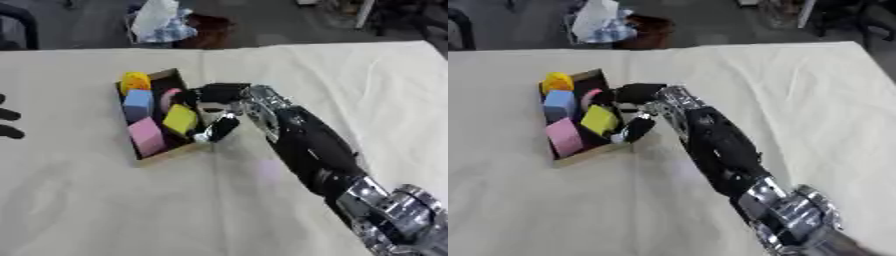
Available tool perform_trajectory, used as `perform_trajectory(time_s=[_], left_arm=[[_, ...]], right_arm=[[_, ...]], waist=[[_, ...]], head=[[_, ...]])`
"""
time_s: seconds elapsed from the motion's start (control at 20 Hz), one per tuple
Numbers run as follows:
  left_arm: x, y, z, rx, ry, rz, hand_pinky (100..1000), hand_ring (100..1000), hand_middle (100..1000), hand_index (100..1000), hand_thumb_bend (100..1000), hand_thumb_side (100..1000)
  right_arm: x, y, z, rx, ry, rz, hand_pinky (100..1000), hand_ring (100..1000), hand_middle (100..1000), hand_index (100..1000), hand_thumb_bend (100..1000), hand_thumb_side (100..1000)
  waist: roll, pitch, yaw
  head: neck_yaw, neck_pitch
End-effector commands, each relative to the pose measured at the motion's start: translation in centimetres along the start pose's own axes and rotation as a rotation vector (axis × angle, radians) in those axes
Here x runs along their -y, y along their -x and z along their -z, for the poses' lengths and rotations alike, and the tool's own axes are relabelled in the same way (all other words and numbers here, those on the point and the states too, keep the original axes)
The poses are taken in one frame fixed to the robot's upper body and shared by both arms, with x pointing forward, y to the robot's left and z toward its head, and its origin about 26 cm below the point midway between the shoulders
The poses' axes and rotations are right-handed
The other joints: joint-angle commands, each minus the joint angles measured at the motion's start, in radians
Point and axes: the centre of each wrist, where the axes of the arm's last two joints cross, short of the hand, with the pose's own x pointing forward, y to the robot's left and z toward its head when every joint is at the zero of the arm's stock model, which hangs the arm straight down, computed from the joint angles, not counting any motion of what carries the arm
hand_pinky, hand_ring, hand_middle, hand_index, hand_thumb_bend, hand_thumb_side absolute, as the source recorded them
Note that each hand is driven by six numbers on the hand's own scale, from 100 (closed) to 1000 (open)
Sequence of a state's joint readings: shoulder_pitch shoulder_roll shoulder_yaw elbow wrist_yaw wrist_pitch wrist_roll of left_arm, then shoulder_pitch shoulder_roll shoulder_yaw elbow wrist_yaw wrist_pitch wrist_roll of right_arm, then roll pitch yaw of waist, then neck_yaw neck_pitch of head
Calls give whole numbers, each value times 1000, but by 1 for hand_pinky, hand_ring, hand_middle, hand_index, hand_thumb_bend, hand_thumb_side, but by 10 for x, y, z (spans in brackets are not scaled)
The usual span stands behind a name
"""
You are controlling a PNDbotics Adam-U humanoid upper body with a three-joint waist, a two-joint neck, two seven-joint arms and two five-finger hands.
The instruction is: Pick up objects on the table and place them in the box.
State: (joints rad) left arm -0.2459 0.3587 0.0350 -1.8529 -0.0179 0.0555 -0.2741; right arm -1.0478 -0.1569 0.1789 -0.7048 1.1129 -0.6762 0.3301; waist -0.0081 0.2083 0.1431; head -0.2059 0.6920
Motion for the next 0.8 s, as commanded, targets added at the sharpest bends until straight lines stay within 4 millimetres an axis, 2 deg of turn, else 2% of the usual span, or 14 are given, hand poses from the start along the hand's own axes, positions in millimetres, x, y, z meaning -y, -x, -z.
perform_trajectory(time_s=[0.05, 0.25, 0.75, 0.8], left_arm=[[-5, -4, 0, 8, 0, 19, 820, 628, 677, 879, 100, 866], [-5, -4, 0, 6, 0, 22, 821, 629, 678, 880, 100, 867], [-6, -4, 0, 6, 1, 23, 821, 629, 678, 880, 100, 865], [-6, -3, -1, 4, 1, 23, 821, 629, 677, 880, 100, 871]], right_arm=[[24, 9, -11, -11, 14, -44, 900, 929, 1000, 1000, 271, 636], [29, 10, -12, 3, -33, -86, 905, 948, 1000, 1000, 347, 592], [41, 11, -17, 18, -19, -122, 904, 946, 1000, 1000, 339, 568], [44, 12, -18, 17, -12, -125, 902, 944, 1000, 1000, 322, 478]], waist=[[3, -18, -1], [2, -19, -2], [5, -20, -3], [4, -22, -4]], head=[[2, -12], [5, -12], [7, -14], [8, -13]])
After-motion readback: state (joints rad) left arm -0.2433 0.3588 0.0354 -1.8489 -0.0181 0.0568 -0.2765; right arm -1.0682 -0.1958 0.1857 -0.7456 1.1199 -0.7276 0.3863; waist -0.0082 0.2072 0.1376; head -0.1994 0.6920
